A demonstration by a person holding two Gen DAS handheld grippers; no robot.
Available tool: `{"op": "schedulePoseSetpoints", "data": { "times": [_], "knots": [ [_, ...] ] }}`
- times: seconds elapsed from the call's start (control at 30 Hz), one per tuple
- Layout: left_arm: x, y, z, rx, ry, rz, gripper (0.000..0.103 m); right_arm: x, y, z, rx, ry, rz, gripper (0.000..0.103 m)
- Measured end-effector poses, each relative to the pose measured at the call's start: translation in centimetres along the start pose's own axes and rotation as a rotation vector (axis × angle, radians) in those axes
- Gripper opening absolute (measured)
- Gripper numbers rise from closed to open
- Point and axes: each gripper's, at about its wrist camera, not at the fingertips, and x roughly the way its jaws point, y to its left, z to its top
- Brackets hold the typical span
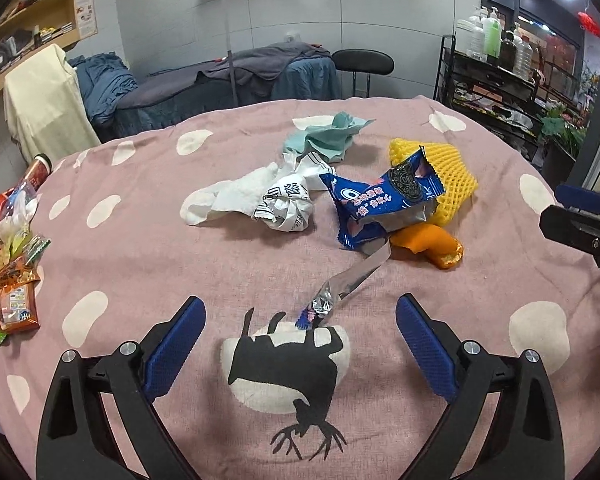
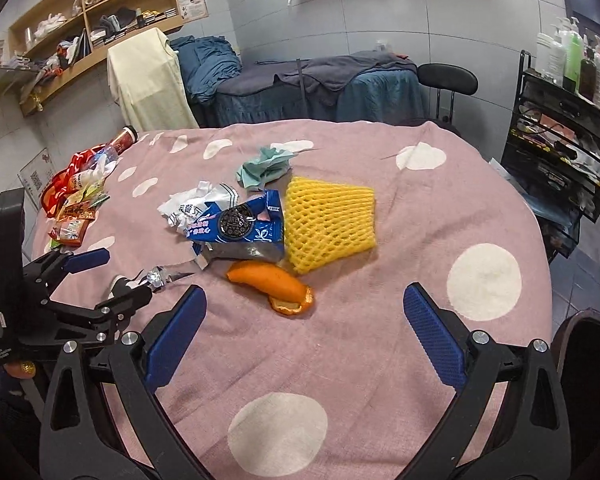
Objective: Collect trash
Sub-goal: 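Move both grippers back over the table toward the remaining trash, then grasp the blue cookie wrapper with the right gripper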
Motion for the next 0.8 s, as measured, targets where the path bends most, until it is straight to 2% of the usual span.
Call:
{"op": "schedulePoseSetpoints", "data": {
  "times": [0.1, 0.2, 0.3, 0.43, 0.6, 0.77, 0.8],
  "knots": [
    [0.1, 0.0, 0.3, 0.008, 0.002, -0.022, 0.095, 0.8, 0.6, 0.6, -0.035, -0.001, 0.034, 0.097],
    [0.1, 1.3, 0.8, -0.032, -0.003, -0.057, 0.095, 1.9, 1.4, 1.3, -0.095, 0.034, 0.084, 0.097],
    [0.4, 3.5, 1.6, -0.086, -0.010, -0.032, 0.095, 3.3, 2.5, 2.4, -0.152, 0.058, 0.125, 0.097],
    [1.5, 5.6, 2.8, -0.116, 0.001, -0.002, 0.086, 5.5, 4.3, 4.2, -0.242, 0.070, 0.158, 0.097],
    [3.1, 6.3, 3.9, -0.125, 0.026, -0.059, 0.082, 8.2, 6.5, 5.5, -0.367, 0.094, 0.218, 0.097],
    [4.6, 7.0, 3.9, -0.161, 0.052, -0.059, 0.081, 11.9, 9.1, 4.7, -0.543, 0.136, 0.121, 0.097],
    [4.9, 7.0, 3.8, -0.165, 0.060, -0.062, 0.081, 12.3, 9.3, 4.4, -0.564, 0.143, 0.117, 0.089]
  ]
}}
